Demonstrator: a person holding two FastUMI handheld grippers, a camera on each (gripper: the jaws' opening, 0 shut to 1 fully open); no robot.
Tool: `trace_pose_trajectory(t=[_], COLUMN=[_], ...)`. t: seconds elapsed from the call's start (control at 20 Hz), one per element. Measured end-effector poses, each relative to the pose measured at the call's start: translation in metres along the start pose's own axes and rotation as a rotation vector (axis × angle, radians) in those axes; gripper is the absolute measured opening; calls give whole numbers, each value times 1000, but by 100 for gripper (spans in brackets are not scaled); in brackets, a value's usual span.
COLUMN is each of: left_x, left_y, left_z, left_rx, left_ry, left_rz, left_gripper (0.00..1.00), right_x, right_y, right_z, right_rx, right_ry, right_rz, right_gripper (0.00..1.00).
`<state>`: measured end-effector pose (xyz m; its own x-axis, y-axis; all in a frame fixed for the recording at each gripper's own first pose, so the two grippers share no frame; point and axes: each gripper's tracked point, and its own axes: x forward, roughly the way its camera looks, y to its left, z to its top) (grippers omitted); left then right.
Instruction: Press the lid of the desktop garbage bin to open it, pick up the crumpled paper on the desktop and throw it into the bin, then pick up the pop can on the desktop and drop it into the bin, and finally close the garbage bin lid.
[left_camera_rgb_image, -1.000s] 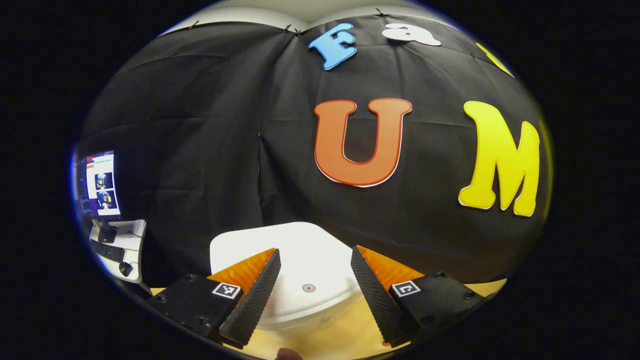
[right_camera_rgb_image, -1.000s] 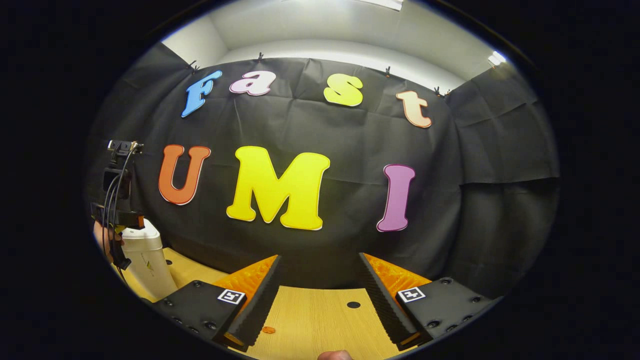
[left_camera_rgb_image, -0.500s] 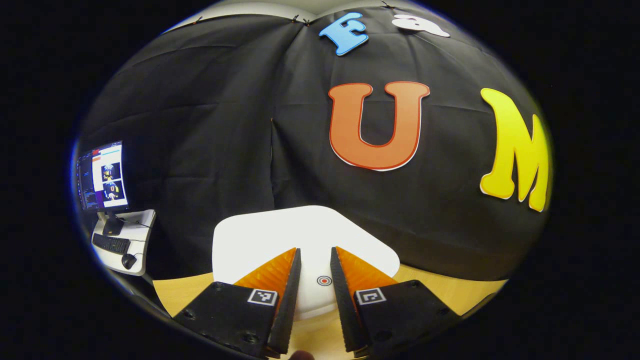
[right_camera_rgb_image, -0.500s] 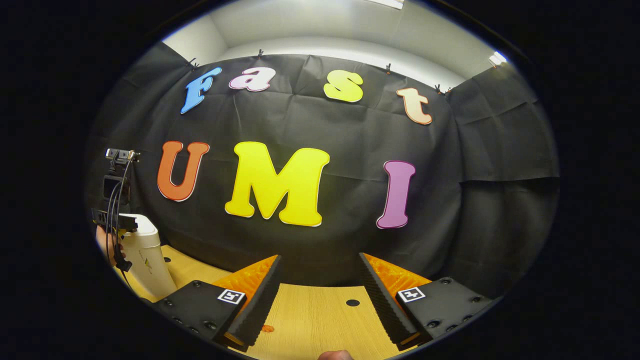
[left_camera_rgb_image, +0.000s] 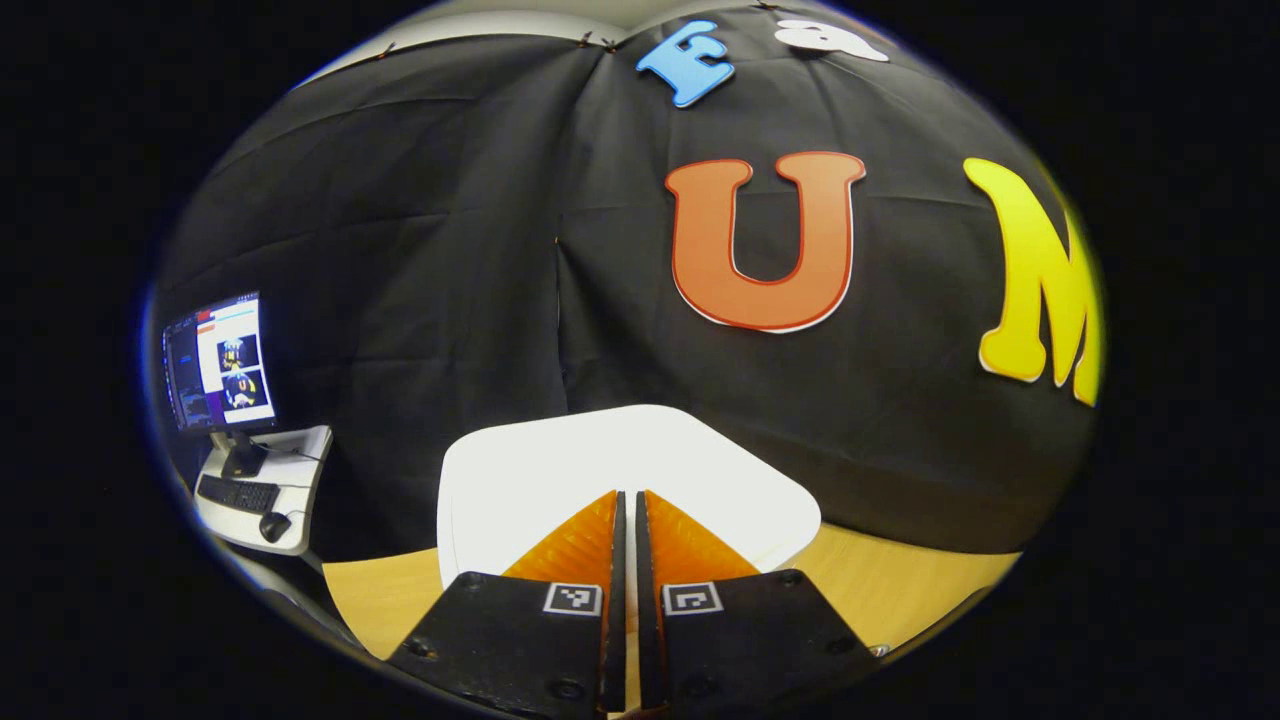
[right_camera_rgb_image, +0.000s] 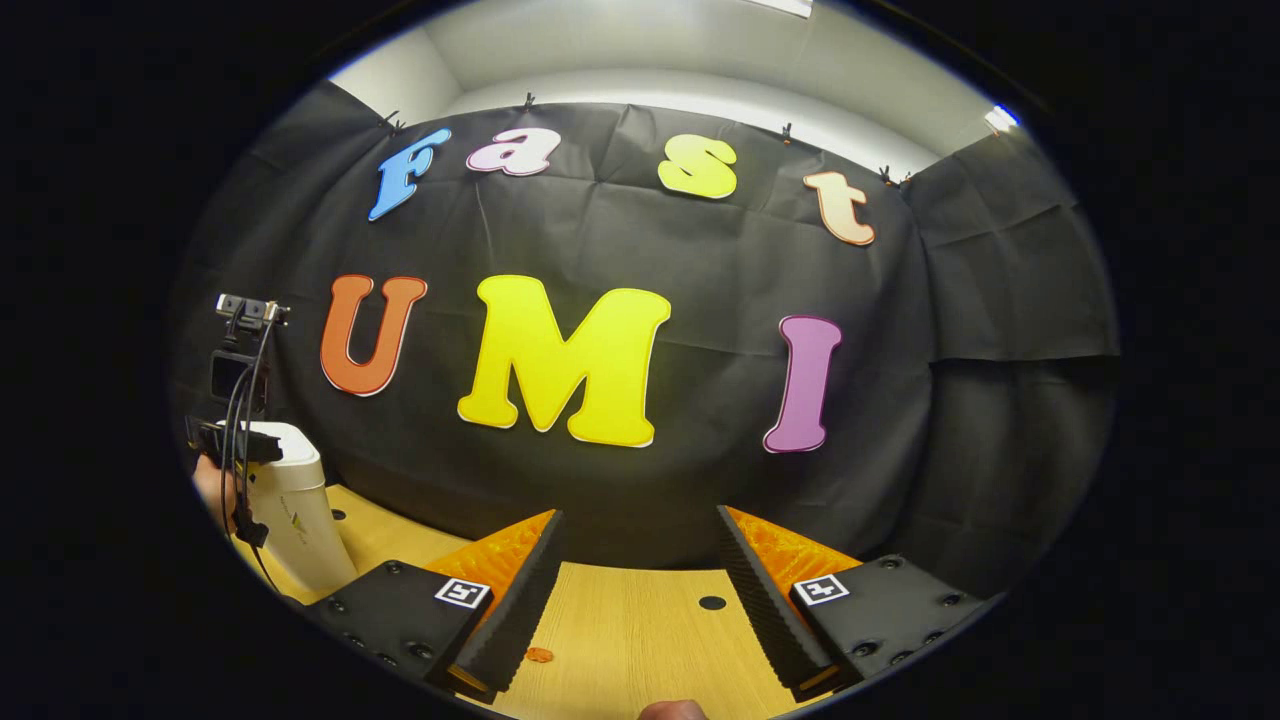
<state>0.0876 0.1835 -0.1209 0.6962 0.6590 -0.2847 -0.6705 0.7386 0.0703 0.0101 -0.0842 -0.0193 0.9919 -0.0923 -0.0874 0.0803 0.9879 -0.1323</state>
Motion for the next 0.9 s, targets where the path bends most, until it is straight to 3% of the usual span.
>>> trace_pose_trajectory(t=[0.15, 0.35, 0.5, 0.7, 0.9], left_x=[3, 0, -11, -45, -67], left_y=[4, 1, -12, -32, -49], left_z=[-5, 11, 26, 104, 112], left_rx=[43, 19, -26, 15, -1], left_ry=[-9, -63, -93, -293, -305], left_rz=[-1, -15, -90, -156, -262], left_gripper=[7, 6, 6, 5, 7], right_x=[-1, -4, -4, -6, -10], right_y=[8, 8, 1, -8, -12], right_z=[-5, -4, -3, 2, 9], right_rx=[-4, -12, 15, 37, 69], right_ry=[10, 2, 3, -16, -37], right_rz=[14, 29, 10, -7, -11], right_gripper=[94, 94, 94, 94, 94])
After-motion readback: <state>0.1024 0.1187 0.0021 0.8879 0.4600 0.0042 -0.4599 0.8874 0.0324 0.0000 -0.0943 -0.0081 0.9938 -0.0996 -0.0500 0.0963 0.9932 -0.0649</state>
